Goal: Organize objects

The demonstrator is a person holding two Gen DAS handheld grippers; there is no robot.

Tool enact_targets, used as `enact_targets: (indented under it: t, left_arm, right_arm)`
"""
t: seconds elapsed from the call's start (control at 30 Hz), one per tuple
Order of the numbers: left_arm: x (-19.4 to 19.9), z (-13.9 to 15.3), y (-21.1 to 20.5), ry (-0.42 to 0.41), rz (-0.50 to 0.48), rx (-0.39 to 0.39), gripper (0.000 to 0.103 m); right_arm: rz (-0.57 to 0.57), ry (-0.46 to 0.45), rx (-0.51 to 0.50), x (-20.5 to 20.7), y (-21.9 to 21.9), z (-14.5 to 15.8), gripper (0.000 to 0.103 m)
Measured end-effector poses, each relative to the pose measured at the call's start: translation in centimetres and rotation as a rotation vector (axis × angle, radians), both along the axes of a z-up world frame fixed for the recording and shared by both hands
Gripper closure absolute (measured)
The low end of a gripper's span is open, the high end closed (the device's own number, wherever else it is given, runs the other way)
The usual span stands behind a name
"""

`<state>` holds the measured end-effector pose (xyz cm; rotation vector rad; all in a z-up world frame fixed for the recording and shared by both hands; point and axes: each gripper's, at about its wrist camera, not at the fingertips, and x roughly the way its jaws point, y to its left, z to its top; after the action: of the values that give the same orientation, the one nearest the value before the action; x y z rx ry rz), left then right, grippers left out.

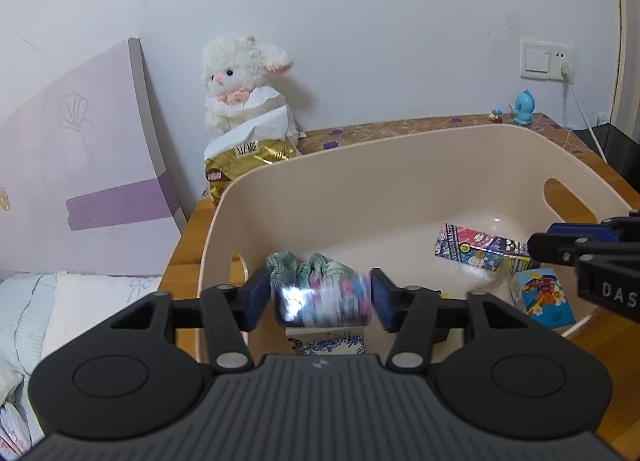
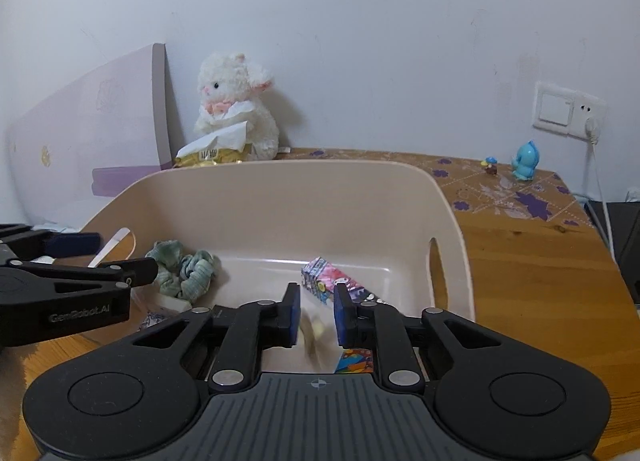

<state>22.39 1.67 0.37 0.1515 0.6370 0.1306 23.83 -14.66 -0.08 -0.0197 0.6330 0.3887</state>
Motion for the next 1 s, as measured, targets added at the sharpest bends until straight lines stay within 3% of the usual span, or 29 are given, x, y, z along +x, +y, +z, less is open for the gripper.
enact_targets:
  t: [0.03, 0.1, 0.3, 0.47, 0.6, 1.0]
  left_arm:
    - [-0.2, 0.2, -0.1, -0.010, 0.003, 0.006, 0.029]
    - [-0.8, 0.9, -0.1, -0.037, 0.003, 0.011, 0.023]
    - [-2.4, 2.7, -0.2, -0.069, -0.004, 0.006, 0.016]
    - [-3.6, 3.6, -0.4, -0.079, -0.002, 0.003, 0.016]
    - [-5.1, 4.3, -0.6, -0.095, -0.002, 0.004, 0.016]
    - [-10.1, 5.0, -0.7, -0.119, 0.008, -0.002, 0.011]
  right_arm:
    - [-0.003, -0.008, 0.005, -0.2, -0.1, 0.2, 0.064]
    - [-0.006, -0.025, 0.019, -0.5, -0.4, 0.8, 0.051]
    - [-0.007, -0.054, 0.016, -2.1, -0.6, 2.4, 0.030]
    - [0.000, -0.072, 0.015, -3.8, -0.8, 3.6, 0.024]
    - [0.001, -0.076, 0.020, -5.2, -1.2, 4.2, 0.010]
    - [0.015, -0.040, 0.033, -9.4, -2.6, 4.2, 0.003]
